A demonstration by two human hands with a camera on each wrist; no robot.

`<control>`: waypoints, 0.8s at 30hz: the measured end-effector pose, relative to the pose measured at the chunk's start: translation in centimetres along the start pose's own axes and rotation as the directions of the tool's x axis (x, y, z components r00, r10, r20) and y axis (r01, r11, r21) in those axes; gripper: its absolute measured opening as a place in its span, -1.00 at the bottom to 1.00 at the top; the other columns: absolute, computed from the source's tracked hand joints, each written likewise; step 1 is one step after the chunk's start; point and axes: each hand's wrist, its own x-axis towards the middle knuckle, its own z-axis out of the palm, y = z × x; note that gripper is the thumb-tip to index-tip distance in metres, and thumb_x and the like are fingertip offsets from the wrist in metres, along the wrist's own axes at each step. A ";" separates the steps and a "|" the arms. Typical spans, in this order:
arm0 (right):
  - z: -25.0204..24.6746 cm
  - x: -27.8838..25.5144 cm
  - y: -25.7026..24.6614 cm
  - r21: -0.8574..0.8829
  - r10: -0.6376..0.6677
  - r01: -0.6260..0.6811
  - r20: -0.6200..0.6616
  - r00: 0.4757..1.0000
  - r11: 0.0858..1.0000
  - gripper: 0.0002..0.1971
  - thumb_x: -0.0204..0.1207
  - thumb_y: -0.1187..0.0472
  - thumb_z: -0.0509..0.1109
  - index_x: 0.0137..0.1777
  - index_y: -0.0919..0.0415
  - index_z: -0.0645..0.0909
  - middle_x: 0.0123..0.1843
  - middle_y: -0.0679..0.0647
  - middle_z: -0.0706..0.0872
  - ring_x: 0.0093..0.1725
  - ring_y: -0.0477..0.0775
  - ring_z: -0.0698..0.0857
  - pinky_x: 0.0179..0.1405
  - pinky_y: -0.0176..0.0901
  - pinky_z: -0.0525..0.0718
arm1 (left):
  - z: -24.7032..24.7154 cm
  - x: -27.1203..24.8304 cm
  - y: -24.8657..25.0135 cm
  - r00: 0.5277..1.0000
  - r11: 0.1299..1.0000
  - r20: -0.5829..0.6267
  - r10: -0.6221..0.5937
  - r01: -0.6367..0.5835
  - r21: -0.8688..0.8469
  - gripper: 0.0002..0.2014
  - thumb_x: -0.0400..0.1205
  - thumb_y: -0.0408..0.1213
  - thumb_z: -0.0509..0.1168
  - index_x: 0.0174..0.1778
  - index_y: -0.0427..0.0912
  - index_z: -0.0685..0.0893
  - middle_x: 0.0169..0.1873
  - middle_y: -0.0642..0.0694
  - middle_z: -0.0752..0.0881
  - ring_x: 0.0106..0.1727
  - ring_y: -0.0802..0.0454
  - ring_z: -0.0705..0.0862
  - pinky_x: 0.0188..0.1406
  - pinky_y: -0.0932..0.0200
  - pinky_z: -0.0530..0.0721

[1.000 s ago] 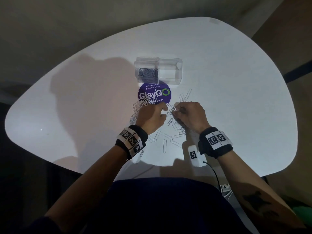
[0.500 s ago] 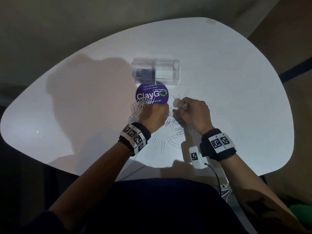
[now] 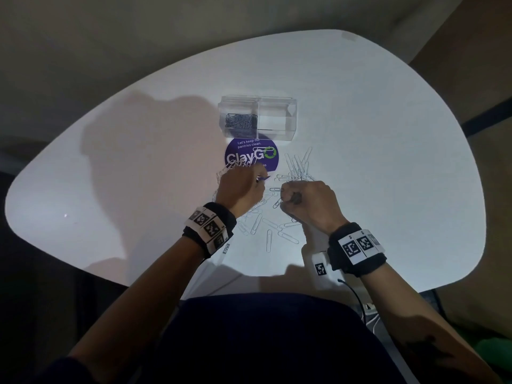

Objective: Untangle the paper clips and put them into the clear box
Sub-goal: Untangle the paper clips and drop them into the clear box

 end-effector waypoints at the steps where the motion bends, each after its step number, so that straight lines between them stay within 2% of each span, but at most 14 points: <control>1: 0.0 0.0 0.0 -0.002 0.005 -0.005 -0.005 1.000 1.000 -0.92 0.28 0.14 0.53 -0.25 -0.02 0.69 -0.27 -0.24 0.73 -0.14 -0.06 0.71 -0.15 -0.19 0.62 | 0.1 -0.1 0.4 0.999 0.999 -0.006 0.047 -0.047 -0.015 -0.86 0.60 -0.21 0.31 0.02 -0.04 0.73 -0.20 -0.09 0.81 -0.16 -0.14 0.74 -0.20 0.11 0.57; 3: -0.1 0.1 -0.1 -0.011 0.019 -0.019 -0.021 1.000 1.000 -0.92 0.28 0.11 0.51 -0.27 -0.04 0.66 -0.31 -0.23 0.73 -0.18 -0.07 0.69 -0.16 -0.19 0.63 | 0.6 -0.2 1.1 0.990 0.989 -0.003 0.143 -0.143 -0.024 -0.85 0.58 -0.15 0.37 0.02 -0.04 0.77 -0.20 -0.09 0.82 -0.18 -0.12 0.75 -0.21 0.11 0.63; 6: -0.2 0.0 -0.2 -0.025 0.056 -0.057 -0.031 0.998 0.998 -0.90 0.30 0.07 0.51 -0.28 -0.06 0.61 -0.33 -0.19 0.74 -0.17 -0.05 0.69 -0.15 -0.17 0.65 | 1.4 0.3 1.7 0.973 0.970 0.066 0.221 -0.226 0.091 -0.78 0.60 -0.10 0.36 0.12 -0.03 0.76 -0.06 -0.10 0.82 -0.03 -0.13 0.76 -0.06 0.01 0.70; 8: -0.2 0.0 0.0 -0.045 0.058 -0.059 -0.014 0.998 0.997 -0.87 0.30 0.06 0.53 -0.24 -0.05 0.62 -0.30 -0.17 0.75 -0.13 -0.02 0.71 -0.14 -0.16 0.64 | 1.5 0.6 1.8 0.974 0.963 0.084 0.211 -0.222 0.152 -0.82 0.62 -0.14 0.34 0.08 -0.04 0.76 -0.10 -0.11 0.81 -0.06 -0.15 0.76 -0.10 0.00 0.70; 11: -0.3 -0.1 0.2 -0.049 0.070 -0.071 -0.019 0.997 0.996 -0.85 0.30 0.07 0.53 -0.19 -0.03 0.62 -0.25 -0.15 0.77 -0.10 0.02 0.71 -0.15 -0.15 0.62 | 1.4 0.6 1.9 0.986 0.979 0.084 0.145 -0.155 0.133 -0.90 0.58 -0.21 0.32 -0.10 -0.04 0.75 -0.24 -0.07 0.79 -0.18 -0.14 0.73 -0.27 0.09 0.64; 14: -0.2 0.0 0.2 -0.024 0.064 -0.065 -0.063 0.996 0.998 -0.89 0.36 0.07 0.52 -0.17 -0.02 0.65 -0.26 -0.16 0.77 -0.11 -0.01 0.71 -0.17 -0.18 0.60 | 0.6 0.5 1.3 0.992 0.997 0.110 0.054 -0.048 -0.058 -0.92 0.59 -0.23 0.30 -0.16 -0.10 0.69 -0.36 0.00 0.71 -0.30 -0.05 0.65 -0.32 0.14 0.54; 16: 0.0 0.1 0.2 0.005 0.037 -0.037 -0.077 0.996 0.999 -0.90 0.41 0.08 0.52 -0.08 -0.04 0.72 -0.21 -0.15 0.80 -0.09 -0.04 0.73 -0.12 -0.18 0.64 | -0.2 0.7 0.9 0.989 0.968 0.151 0.000 0.038 -0.248 -0.85 0.62 -0.30 0.25 -0.27 -0.19 0.58 -0.43 0.02 0.58 -0.39 0.03 0.52 -0.37 0.13 0.42; 18: 0.2 0.2 0.2 0.028 -0.009 0.011 -0.061 0.998 1.000 -0.85 0.43 0.06 0.53 0.00 -0.09 0.75 -0.14 -0.14 0.82 -0.06 -0.06 0.74 -0.04 -0.15 0.68 | -0.6 0.7 0.6 0.978 0.910 0.196 -0.068 0.141 -0.390 -0.71 0.64 -0.40 0.13 -0.43 -0.18 0.40 -0.46 -0.02 0.44 -0.46 0.07 0.39 -0.40 0.09 0.32; 20: 0.3 0.4 0.0 0.003 -0.059 0.059 -0.017 0.998 0.998 -0.78 0.40 0.01 0.57 0.05 -0.10 0.75 -0.11 -0.16 0.82 -0.04 -0.04 0.75 -0.01 -0.12 0.68 | -1.2 0.9 0.1 0.948 0.793 0.268 -0.173 0.295 -0.533 -0.69 0.61 -0.38 0.11 -0.47 -0.09 0.36 -0.47 0.01 0.40 -0.52 0.18 0.36 -0.47 0.15 0.33; 22: 0.2 0.5 -0.3 -0.061 -0.100 0.101 0.029 0.995 0.993 -0.70 0.34 0.00 0.60 0.08 -0.07 0.74 -0.05 -0.17 0.82 0.00 0.01 0.75 0.00 -0.07 0.67 | -1.7 0.6 0.0 0.915 0.621 0.347 -0.205 0.395 -0.677 -0.82 0.48 -0.33 0.14 -0.45 -0.11 0.38 -0.51 -0.05 0.39 -0.61 0.16 0.31 -0.62 0.25 0.29; 24: 0.1 0.5 -0.5 -0.137 -0.132 0.137 0.046 0.990 0.981 -0.73 0.31 0.08 0.58 0.03 -0.02 0.72 -0.05 -0.14 0.81 0.00 0.07 0.74 -0.05 -0.03 0.68 | -2.0 0.1 0.1 0.901 0.498 0.410 -0.140 0.422 -0.757 -0.98 0.35 -0.37 0.12 -0.38 -0.21 0.40 -0.54 -0.17 0.38 -0.64 0.06 0.22 -0.62 0.36 0.19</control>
